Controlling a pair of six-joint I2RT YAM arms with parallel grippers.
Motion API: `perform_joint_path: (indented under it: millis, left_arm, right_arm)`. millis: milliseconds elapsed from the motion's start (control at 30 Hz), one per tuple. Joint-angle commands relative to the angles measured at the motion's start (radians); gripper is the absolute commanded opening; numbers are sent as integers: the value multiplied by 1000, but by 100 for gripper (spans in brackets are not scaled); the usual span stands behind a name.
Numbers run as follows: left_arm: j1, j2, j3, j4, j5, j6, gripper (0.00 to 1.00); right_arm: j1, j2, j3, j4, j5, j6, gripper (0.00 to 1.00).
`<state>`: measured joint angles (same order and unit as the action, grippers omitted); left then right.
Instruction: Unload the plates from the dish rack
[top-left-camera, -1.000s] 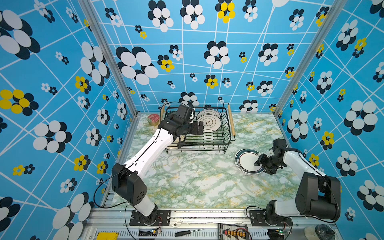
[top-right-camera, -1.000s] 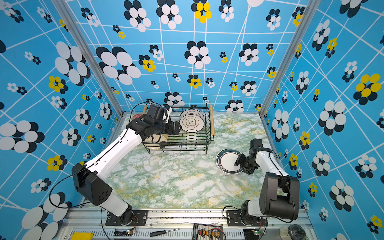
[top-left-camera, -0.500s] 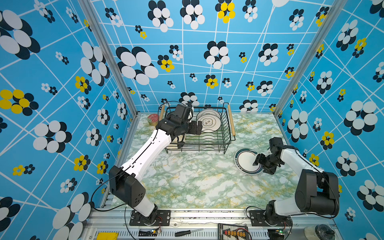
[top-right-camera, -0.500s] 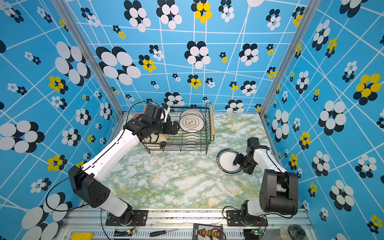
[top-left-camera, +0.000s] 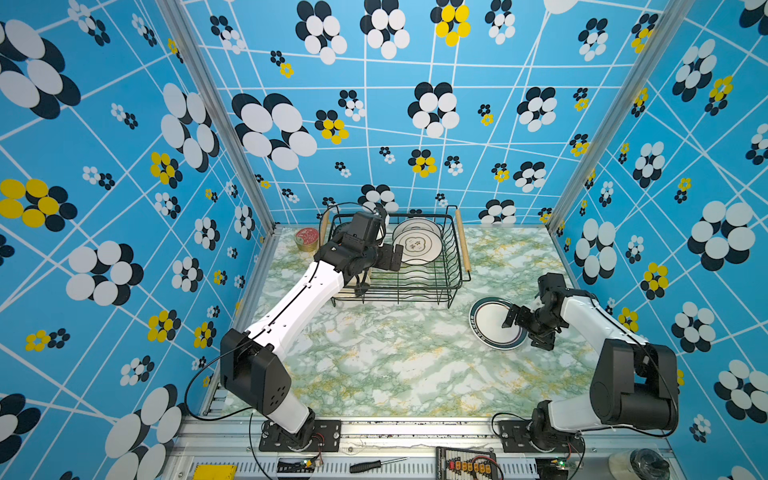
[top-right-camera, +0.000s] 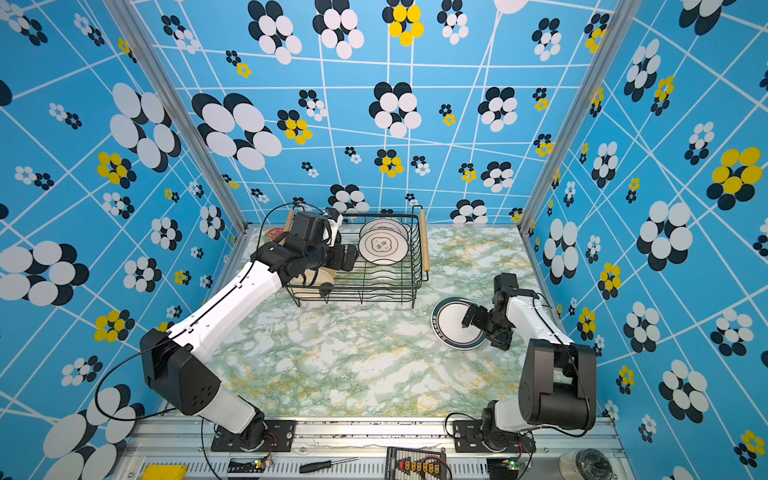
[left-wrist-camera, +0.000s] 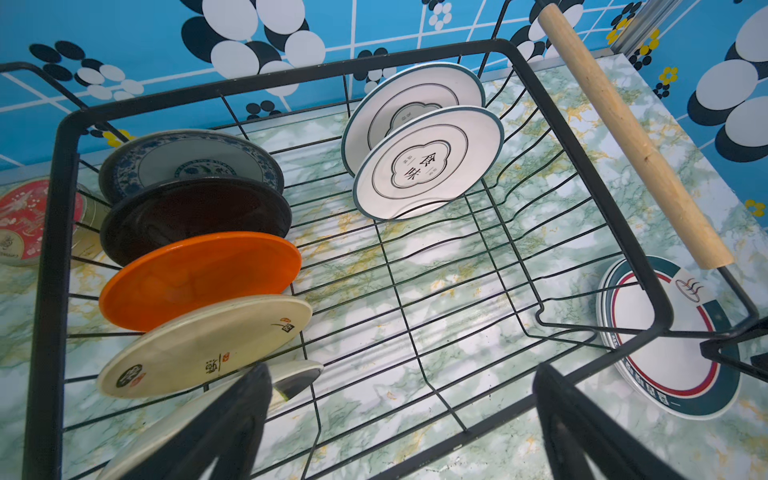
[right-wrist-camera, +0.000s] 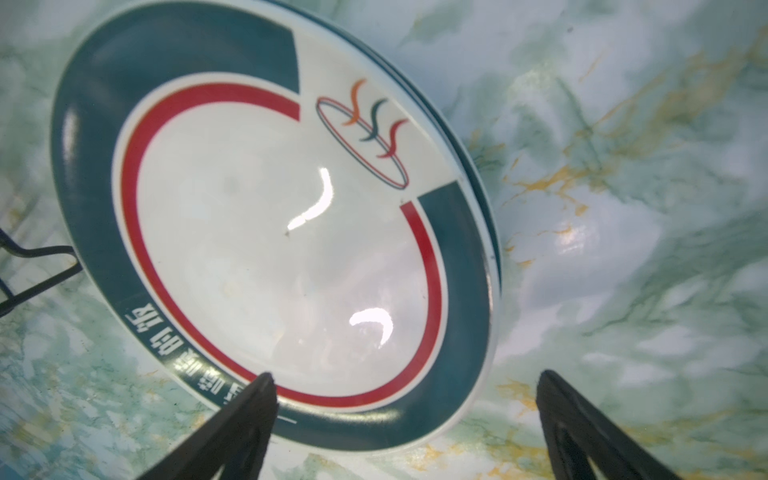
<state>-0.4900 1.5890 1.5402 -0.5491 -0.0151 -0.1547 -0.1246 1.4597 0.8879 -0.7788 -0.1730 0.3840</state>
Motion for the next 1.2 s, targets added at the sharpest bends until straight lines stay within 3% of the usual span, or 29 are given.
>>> perform_joint_path:
  millis: [0,67,267,533,767,833,967,1167]
  left_arm:
    - [11,41,62,10,-18,76,99]
    - [19,91,115,-29,-7,88,99]
    - [65,272,308,-134,198,145,99]
    - [66,502,575,-248,263,340,99]
    - [104,691,835,-361,305,429,99]
    - [109,709,841,-370,370,492,99]
    - [110,686,759,-262,385,528,99]
    - [91,600,554,-32,343,585,99]
  right_arm:
    - [9,-19,35,-33,22,-6,99]
    - [8,-17,51,-31,25,-10,99]
    - [8,-7,98,22,-5,-19,99]
    - [8,7,162,51,-57,-72,99]
    - [1,32,191,50,-64,-107,99]
    - [-4,40,192,53,-68,-107,99]
    - [-7,47,191,55,-77,-111,99]
    - [-11,38,185,51,-79,-114,99]
